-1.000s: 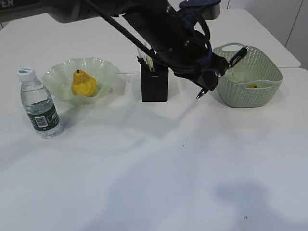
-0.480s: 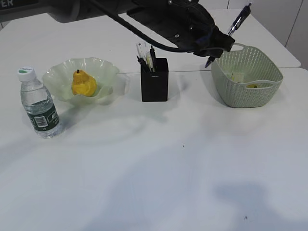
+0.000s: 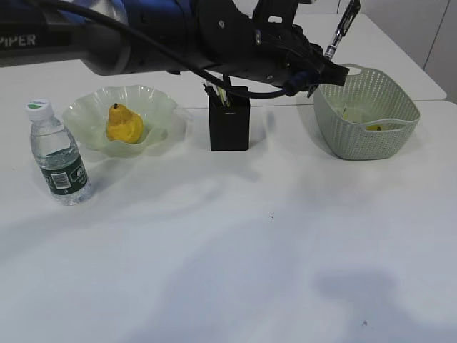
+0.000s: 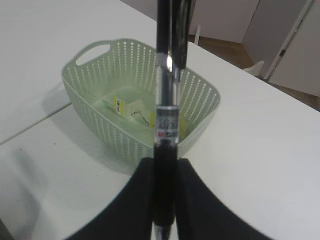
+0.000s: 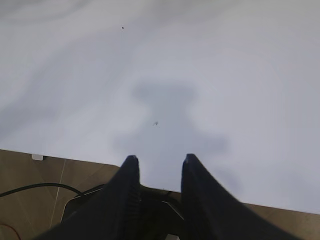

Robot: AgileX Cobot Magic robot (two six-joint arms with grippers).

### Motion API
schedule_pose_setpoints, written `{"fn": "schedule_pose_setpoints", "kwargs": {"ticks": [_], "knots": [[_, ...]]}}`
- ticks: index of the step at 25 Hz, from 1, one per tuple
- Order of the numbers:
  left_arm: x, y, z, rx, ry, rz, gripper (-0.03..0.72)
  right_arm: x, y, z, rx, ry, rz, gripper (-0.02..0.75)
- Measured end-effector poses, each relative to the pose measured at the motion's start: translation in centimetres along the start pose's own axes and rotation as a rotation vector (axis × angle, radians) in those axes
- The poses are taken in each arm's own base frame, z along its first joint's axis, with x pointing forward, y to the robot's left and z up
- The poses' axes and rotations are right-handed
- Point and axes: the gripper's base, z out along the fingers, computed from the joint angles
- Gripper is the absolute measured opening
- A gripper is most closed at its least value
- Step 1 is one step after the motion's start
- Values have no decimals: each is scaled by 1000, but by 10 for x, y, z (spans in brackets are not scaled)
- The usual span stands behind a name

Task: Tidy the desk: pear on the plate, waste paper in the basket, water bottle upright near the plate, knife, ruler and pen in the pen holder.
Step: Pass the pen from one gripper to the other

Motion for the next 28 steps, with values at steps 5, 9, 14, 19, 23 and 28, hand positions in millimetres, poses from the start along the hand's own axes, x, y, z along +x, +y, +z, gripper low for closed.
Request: {"fn": "schedule_pose_setpoints", "kwargs": {"ticks": [5, 9, 14, 19, 23, 28], "knots": [[19, -11, 5, -14, -23, 8, 62, -1, 0, 0, -4, -11, -8, 244], [35, -9, 7, -25, 7, 4, 62, -2, 1, 0, -7, -25, -13, 244], [50, -6, 8, -43, 28, -2, 62, -3, 1, 0, -9, -32, -17, 244], [58, -8, 0, -84, -44, -12, 62, -3, 1, 0, -9, -33, -19, 244], [59, -15, -14, -108, -114, -27, 62, -3, 1, 0, -9, -34, -19, 244], [62, -15, -32, -124, -126, -33, 62, -6, 2, 0, -16, -66, -26, 244]]}}
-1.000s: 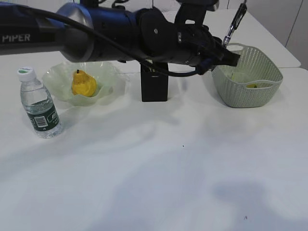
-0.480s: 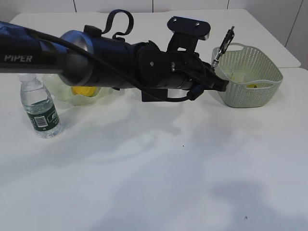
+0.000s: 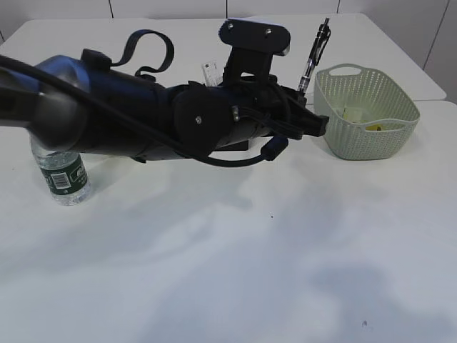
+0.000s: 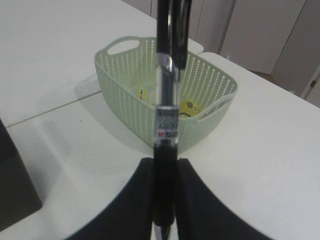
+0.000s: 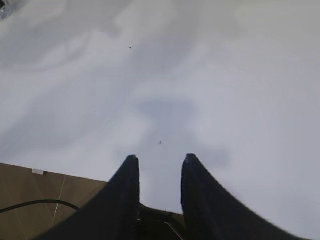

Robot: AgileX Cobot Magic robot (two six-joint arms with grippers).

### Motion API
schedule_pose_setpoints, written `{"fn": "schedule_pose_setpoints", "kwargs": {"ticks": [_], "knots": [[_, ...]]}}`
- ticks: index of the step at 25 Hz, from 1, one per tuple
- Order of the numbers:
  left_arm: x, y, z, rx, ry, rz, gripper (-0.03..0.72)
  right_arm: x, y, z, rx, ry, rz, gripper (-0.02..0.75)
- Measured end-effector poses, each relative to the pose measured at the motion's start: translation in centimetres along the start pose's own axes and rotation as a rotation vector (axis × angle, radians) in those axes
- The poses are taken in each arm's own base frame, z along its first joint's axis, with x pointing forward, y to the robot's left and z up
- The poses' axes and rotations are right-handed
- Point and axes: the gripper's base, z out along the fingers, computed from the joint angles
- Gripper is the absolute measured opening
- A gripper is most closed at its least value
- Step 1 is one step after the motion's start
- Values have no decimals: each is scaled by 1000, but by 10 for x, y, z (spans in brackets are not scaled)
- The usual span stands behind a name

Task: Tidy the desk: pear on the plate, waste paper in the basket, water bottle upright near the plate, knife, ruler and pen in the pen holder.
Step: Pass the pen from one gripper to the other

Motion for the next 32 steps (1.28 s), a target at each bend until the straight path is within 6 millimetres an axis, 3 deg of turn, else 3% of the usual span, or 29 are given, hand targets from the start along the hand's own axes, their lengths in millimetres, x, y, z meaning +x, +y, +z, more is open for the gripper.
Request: {"fn": "schedule_pose_setpoints", "kwargs": {"ticks": [5, 13, 18, 32], "knots": [[5, 3, -18, -4, 27, -4, 62, -5, 1, 2, -6, -33, -24, 244], [-6, -3, -56, 19, 9, -25, 62, -18, 4, 16, -6, -39, -91, 244], [-15, -12, -78, 51, -14, -24, 62, -31, 6, 30, -7, -56, -126, 244], [-24, 0, -147, 57, -60, -66, 62, -58, 11, 74, -9, -65, -168, 244]]}}
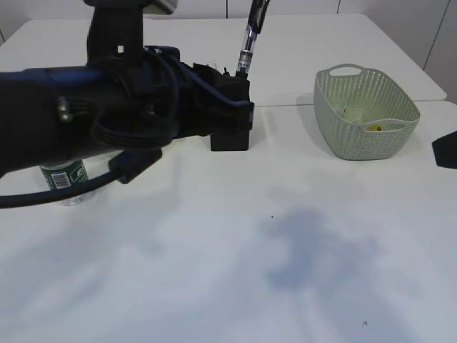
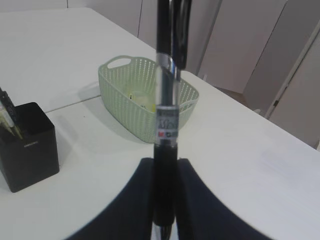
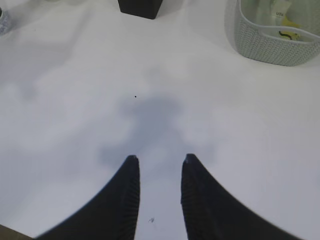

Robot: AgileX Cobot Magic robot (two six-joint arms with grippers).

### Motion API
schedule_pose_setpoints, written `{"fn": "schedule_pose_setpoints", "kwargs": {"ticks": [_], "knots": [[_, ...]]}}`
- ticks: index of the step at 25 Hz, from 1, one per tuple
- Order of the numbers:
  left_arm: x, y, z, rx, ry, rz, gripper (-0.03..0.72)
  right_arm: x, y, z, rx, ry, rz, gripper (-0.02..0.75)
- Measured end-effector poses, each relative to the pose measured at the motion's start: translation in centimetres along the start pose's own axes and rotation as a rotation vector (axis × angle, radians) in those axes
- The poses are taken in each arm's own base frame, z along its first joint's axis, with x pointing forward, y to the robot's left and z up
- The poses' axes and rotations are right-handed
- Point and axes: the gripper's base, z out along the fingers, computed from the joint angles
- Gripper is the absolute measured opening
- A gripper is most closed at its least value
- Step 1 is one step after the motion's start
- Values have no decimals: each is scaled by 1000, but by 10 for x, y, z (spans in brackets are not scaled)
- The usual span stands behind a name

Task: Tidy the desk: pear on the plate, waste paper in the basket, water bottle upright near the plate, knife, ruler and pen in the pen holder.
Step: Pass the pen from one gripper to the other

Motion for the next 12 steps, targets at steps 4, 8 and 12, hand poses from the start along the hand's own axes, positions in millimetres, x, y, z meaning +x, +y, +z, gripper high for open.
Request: {"fn": "schedule_pose_setpoints", "kwargs": {"ticks": [4, 8, 12], "knots": [[-1, -1, -13, 18, 19, -3, 62, -5, 3, 13, -36, 2, 15, 244], [-4, -3, -19, 38, 39, -6, 62, -12, 8, 24, -84, -33, 18, 244], [-1, -4, -20, 53, 82, -6, 62, -20, 13, 33, -149, -66, 9, 244]]}}
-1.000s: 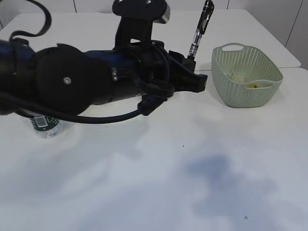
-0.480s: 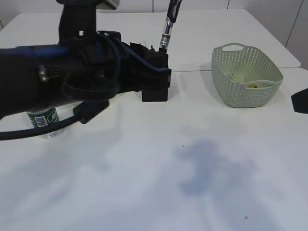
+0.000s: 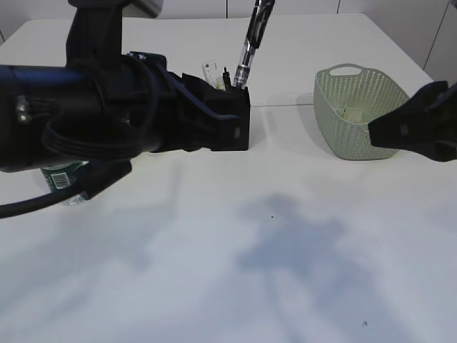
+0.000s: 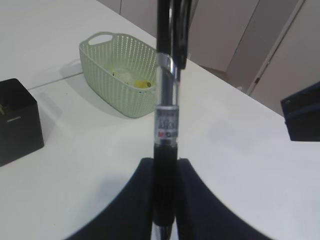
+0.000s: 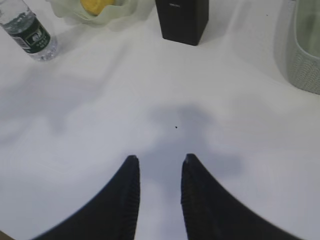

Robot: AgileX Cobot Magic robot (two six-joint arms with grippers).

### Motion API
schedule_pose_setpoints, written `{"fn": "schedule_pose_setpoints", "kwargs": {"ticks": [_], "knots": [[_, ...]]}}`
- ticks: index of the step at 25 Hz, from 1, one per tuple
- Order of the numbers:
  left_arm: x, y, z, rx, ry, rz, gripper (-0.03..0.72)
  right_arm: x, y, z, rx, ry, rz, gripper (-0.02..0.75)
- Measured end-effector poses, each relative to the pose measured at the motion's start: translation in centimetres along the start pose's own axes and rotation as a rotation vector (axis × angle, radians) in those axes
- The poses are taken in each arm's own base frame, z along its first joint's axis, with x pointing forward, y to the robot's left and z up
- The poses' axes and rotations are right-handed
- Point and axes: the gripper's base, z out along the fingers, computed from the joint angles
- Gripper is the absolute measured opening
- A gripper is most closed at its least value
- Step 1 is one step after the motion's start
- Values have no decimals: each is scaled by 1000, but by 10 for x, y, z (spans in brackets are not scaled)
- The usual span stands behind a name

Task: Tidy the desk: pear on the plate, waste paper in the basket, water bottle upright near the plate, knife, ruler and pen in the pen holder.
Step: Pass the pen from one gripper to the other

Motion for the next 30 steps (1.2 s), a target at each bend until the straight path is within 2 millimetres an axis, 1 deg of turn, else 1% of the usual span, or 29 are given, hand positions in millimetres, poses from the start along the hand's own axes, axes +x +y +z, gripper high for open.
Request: {"fn": "schedule_pose_setpoints", "kwargs": {"ticks": [6, 12, 15, 21, 30], "knots": [[3, -1, 0, 11, 35, 3, 62, -8, 5, 12, -81, -41, 8, 244], [3, 16, 0, -32, 65, -9, 62, -9, 6, 26, -112, -33, 55, 244], [3, 21, 0, -41, 76, -5, 62, -11, 8, 27, -137, -55, 59, 244], [6, 14, 0, -14, 102, 23, 62, -24, 16, 23, -224, -148, 58, 244], [6, 16, 0, -20, 102, 25, 62, -33, 22, 19, -304, -245, 78, 244]]}}
